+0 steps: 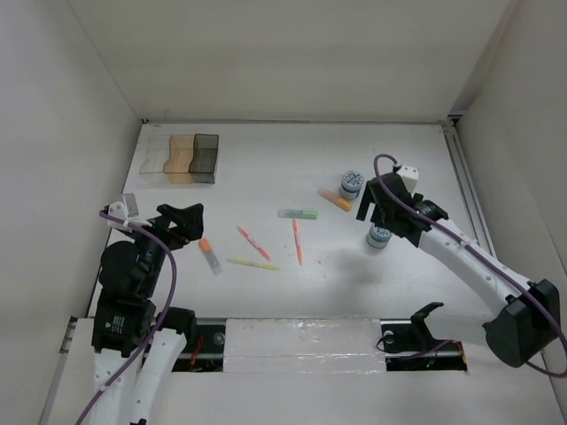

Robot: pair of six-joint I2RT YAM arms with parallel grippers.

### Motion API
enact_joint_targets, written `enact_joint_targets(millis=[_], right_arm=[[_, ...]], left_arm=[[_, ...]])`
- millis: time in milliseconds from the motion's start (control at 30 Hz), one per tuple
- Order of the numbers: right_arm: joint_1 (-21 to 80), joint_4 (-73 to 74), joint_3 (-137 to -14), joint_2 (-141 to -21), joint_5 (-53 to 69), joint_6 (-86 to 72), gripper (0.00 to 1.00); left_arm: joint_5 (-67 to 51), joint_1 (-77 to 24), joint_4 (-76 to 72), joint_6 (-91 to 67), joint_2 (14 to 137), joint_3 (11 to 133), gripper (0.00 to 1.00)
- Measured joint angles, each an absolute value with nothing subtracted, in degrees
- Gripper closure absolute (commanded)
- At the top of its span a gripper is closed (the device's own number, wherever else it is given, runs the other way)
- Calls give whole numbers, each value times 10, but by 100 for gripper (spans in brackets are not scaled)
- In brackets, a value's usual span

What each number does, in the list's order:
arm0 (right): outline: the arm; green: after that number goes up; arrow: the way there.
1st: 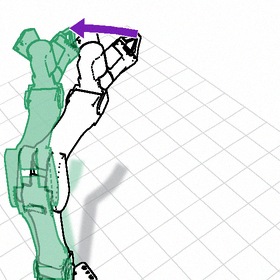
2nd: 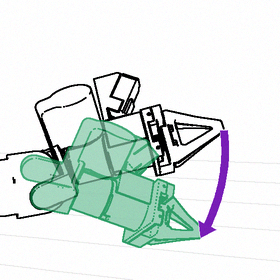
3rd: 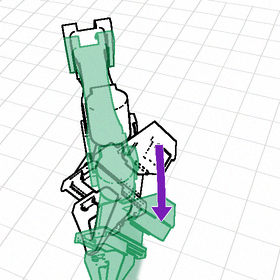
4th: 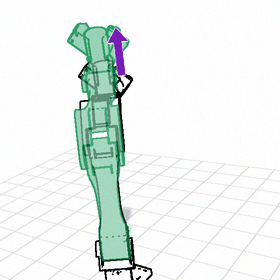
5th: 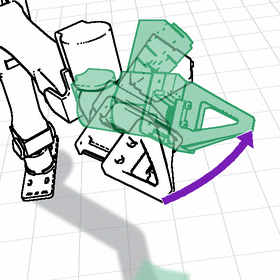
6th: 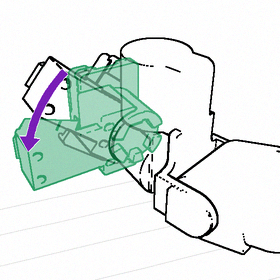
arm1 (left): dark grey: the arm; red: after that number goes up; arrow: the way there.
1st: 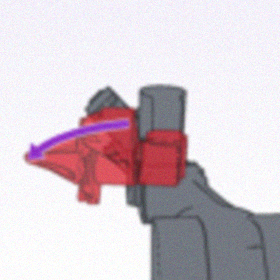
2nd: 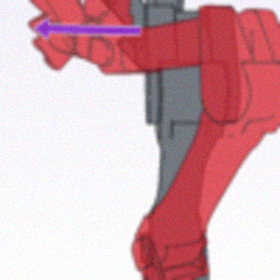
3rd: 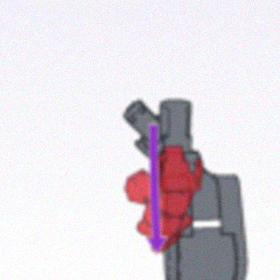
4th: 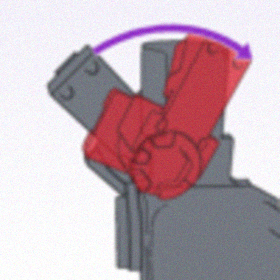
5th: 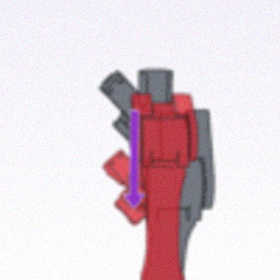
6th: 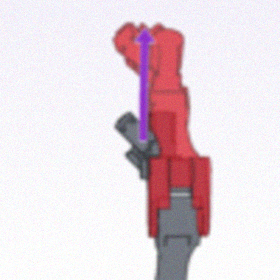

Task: Sort the stationery into containers
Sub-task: Pick up the stationery from the center of the board.

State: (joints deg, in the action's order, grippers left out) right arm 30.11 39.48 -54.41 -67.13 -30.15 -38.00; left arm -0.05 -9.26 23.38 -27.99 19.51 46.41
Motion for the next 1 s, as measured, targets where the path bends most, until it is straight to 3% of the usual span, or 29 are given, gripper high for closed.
enact_joint_targets(millis=[267,500,1000], right_arm=[[203,317,-703,-849,-179,-241,0],[195,304,-793,-1015,-130,-195,0],[186,301,-863,-1110,-113,-188,3]], left_arm=[[-14,-93,234,-280,207,464,0],[-24,-93,233,-279,213,464,0],[-30,-93,234,-279,222,464,0]])
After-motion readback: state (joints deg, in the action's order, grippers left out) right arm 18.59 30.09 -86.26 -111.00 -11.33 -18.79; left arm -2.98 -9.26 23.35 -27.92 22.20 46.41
